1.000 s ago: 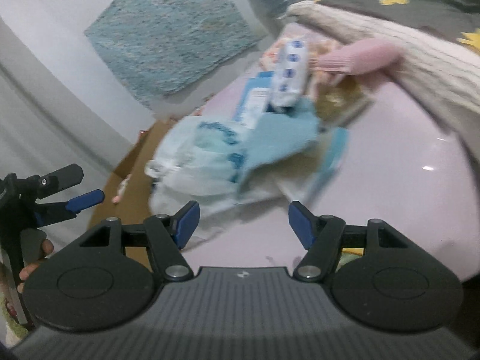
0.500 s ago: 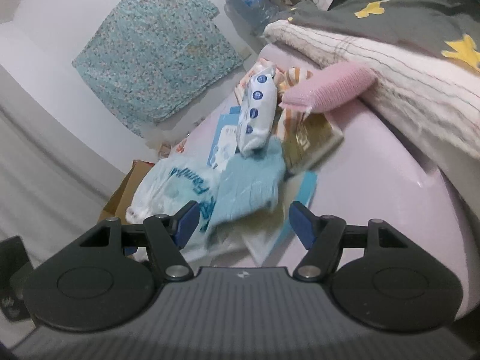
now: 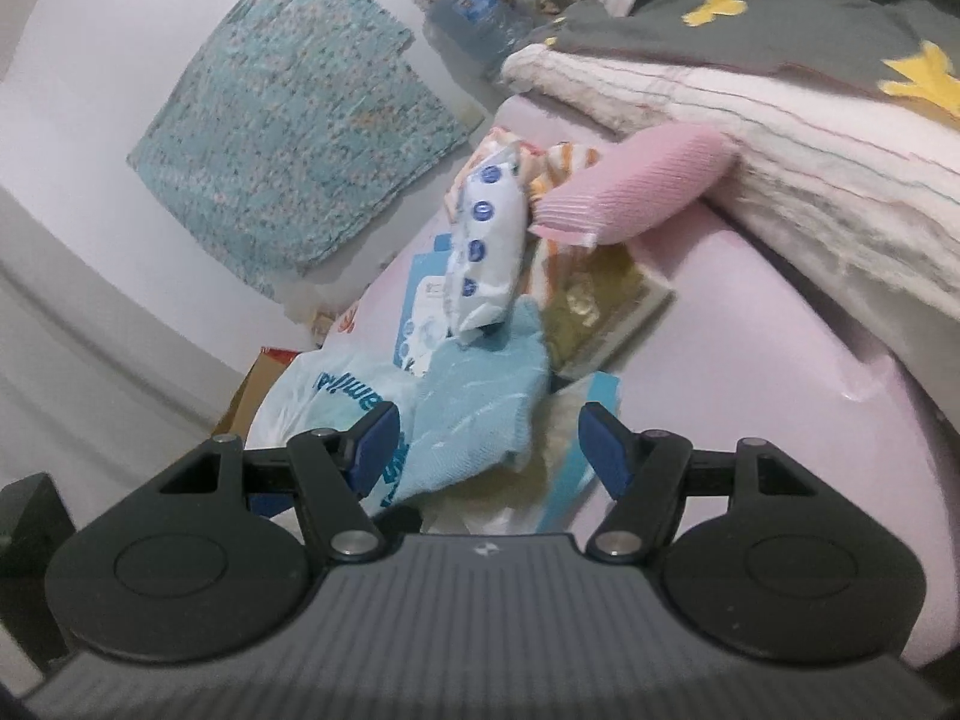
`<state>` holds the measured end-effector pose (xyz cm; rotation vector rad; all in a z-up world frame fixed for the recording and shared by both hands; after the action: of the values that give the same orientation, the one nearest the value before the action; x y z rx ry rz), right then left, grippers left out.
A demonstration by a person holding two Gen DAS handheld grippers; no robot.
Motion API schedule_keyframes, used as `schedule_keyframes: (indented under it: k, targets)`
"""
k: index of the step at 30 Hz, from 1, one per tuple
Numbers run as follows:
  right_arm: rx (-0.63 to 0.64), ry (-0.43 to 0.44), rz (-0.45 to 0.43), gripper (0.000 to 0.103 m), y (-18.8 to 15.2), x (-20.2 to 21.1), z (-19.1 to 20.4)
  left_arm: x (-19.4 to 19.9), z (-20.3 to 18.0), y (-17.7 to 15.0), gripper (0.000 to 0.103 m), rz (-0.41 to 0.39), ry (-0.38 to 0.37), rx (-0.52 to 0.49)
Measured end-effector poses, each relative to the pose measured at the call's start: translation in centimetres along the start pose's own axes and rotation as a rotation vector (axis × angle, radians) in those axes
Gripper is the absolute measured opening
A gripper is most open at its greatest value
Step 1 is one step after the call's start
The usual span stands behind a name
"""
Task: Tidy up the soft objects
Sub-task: 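Reach the right tool to the pink sponge and close on it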
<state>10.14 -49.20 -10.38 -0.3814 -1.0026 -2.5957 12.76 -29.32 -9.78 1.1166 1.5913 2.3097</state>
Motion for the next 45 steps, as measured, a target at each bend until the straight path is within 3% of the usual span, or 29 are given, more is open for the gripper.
schedule_keyframes:
  k: [6,8,11,18,23,30,31,34,36,45]
  targets:
    - [-0.058,0.004,0.004,0.067,-0.8,1.3,-1.0,-2.3,-1.4,-0.2,0.061,0.025,-0.011,-0.106]
    - [-0.073,0.012,0.003,0.067,-1.0,1.4,-0.9,-2.5,-1.4,-0.1,0.048,0.026,-0.016,-0.096]
    - [-0.081,0.03,-0.004,0.066,-0.9,1.6,-0.7,-2.2,-0.7,0.4,0.042,0.008,-0.038,-0.025]
    - [-0.139,0.105,0.008,0.058,-0.4,0.6,0.3,-2.5,0.7,1.0,0.039,0.005,-0.021,0.04]
    - [-0.099,0.095,-0.005,0.054,0.2,0.0,1.2,-2.6,0.7,0.8,0.04,0.01,-0.024,0.059]
    - [-0.14,0.08,0.022,0.05,-0.3,-1.3,0.5,-3.4,-0.1,-0.4,0.046,0.06,-0.033,0.016]
    - [-0.144,0.078,0.025,0.05,-0.5,-1.5,0.5,-3.5,0.0,-0.5,0.043,0.06,-0.035,0.025]
    - [-0.139,0.07,0.028,0.05,-0.8,-1.6,0.5,-3.4,0.9,-0.3,0.022,0.056,-0.034,0.082]
    - [-0.13,0.067,0.01,0.05,-0.6,-1.2,0.6,-3.4,1.5,-0.2,0.015,0.059,-0.025,0.106]
    - [-0.244,-0.027,-0.217,0.053,4.6,0.7,-4.2,-3.4,2.2,-0.2,0.014,0.065,-0.024,0.156]
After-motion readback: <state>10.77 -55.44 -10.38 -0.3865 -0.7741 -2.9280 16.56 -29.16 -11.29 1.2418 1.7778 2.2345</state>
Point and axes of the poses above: each gripper's, at about its wrist camera, not at the fingertips, and x roughly against the way its jaws point, z to its left, y to its top, the point moved 6 cm from there along -x, roughly the way its jaws point, and after that the axes turned 13 degrees about -z, right-handed, at the moved point
